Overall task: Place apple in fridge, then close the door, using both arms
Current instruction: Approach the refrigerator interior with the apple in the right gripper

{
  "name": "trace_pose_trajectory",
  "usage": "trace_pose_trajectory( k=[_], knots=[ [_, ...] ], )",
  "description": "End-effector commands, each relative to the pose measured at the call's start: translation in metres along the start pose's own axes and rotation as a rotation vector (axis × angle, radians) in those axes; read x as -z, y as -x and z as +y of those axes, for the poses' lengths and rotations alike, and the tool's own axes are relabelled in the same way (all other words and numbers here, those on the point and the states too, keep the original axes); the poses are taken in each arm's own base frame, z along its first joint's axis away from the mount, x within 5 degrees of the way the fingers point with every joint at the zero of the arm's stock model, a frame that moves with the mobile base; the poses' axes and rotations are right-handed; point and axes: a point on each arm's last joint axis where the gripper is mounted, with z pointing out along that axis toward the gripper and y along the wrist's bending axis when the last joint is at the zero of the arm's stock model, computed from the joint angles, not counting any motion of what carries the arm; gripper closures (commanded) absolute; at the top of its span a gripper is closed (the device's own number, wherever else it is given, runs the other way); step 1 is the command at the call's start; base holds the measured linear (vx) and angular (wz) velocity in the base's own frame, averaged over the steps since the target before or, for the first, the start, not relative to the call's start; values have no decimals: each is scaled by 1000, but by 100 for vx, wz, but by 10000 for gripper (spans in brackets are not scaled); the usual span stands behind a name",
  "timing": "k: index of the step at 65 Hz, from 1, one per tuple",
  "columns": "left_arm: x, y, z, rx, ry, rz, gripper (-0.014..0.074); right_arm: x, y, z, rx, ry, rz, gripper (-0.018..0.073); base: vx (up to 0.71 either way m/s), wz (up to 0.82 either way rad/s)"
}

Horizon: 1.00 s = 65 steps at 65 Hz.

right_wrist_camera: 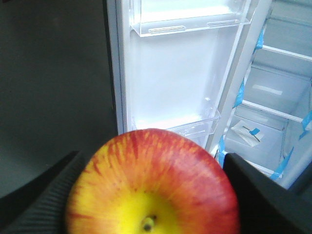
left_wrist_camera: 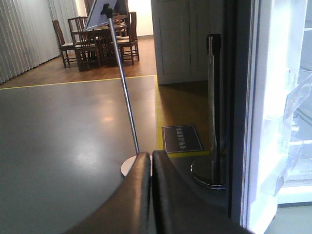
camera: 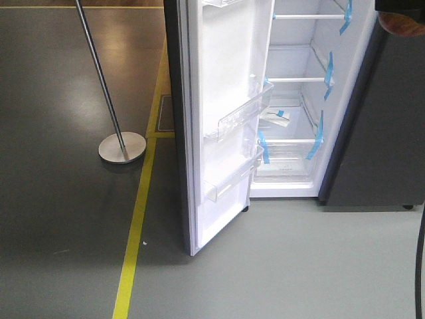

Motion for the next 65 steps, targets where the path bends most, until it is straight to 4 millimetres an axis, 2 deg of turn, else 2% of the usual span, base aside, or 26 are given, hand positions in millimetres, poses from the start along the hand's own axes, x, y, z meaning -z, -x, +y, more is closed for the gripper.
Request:
trace_pose_trajectory(
  k=[1,65],
  knots=[
    [3,13,-1,9,-20,-100,603,19,19,6,6,-31,-123,440,12,0],
    [3,13,-1,9,-20,-100,603,19,19,6,6,-31,-123,440,10,-1]
  ],
)
